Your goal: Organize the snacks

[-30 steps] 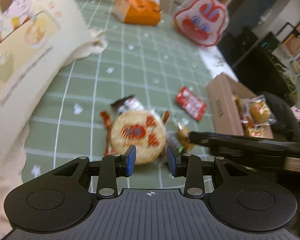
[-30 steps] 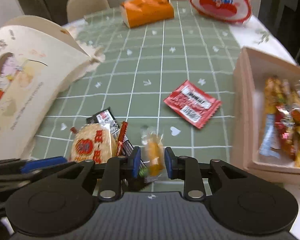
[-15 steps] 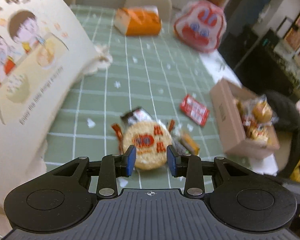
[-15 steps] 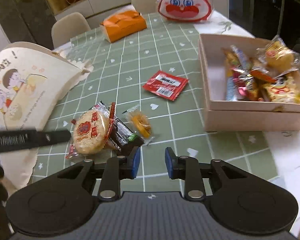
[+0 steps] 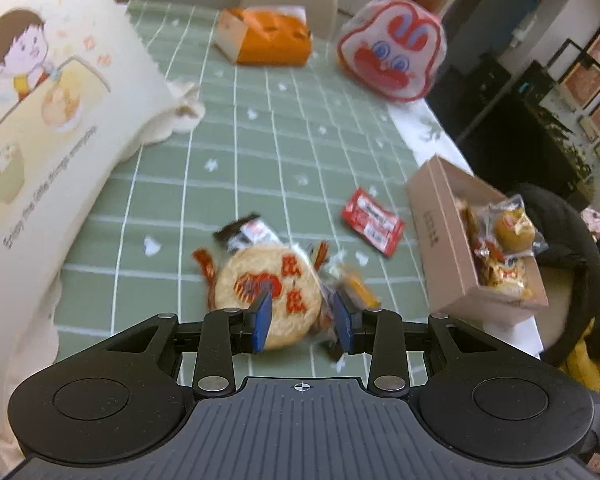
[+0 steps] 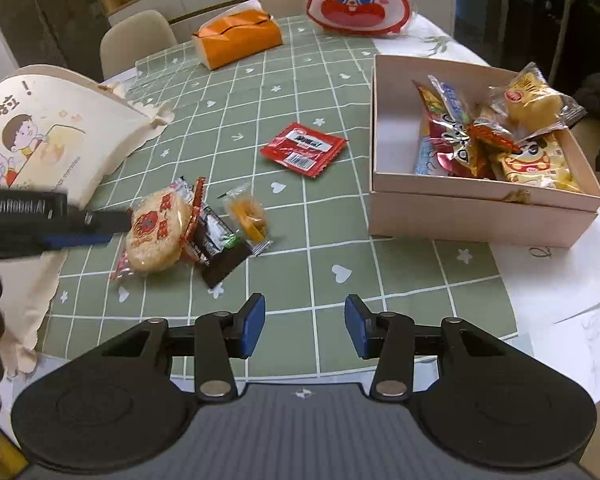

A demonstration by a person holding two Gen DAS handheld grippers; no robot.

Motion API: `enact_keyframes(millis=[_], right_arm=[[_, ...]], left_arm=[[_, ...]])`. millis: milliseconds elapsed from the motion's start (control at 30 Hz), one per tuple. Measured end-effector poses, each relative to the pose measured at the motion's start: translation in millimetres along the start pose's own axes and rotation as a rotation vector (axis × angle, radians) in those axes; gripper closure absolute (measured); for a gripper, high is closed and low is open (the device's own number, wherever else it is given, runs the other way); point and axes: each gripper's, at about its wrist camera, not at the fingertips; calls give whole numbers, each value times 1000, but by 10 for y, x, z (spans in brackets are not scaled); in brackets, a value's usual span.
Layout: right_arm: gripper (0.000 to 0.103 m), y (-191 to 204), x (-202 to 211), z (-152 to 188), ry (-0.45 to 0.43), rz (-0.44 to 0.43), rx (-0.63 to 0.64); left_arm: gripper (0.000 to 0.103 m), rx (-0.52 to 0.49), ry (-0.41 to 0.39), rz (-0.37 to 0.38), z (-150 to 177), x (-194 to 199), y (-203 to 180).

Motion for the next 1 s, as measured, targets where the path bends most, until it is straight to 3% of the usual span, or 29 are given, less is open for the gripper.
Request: enact_keyframes(millis=[133, 300, 433, 500, 667, 767, 867, 1000], right_arm=[[59, 13, -17, -18, -24, 26, 100], [59, -94, -32, -4, -17, -8, 88], [53, -165, -9, -21, -48, -27, 100], [48, -210, -58, -50, -69, -31, 74], [48, -165, -267, -74, -37, -73, 9], [48, 4, -317, -73, -52, -102, 60], [48, 174, -332, -117, -75, -106, 104], [48, 331, -328, -270, -121, -93, 195]], left_arm=[[65, -8, 22, -20, 57, -107, -45], [65, -34, 66, -57, 88, -183, -152], [65, -86, 8, -29, -104, -50, -217], [65, -44, -7, -77, -135, -24, -94], [65, 121, 37, -183, -56, -102, 388], [65, 156, -1, -141, -100, -194, 503], [65, 143, 9, -84, -101, -374, 513], [65, 31, 45, -54, 29, -447, 367]])
Point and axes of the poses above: each gripper's, at about its wrist camera, not at the fingertips, and x roughly against the way its jaws point, y to its left, z to its underside, and after that the axes turned 13 degrees about -y, right-handed
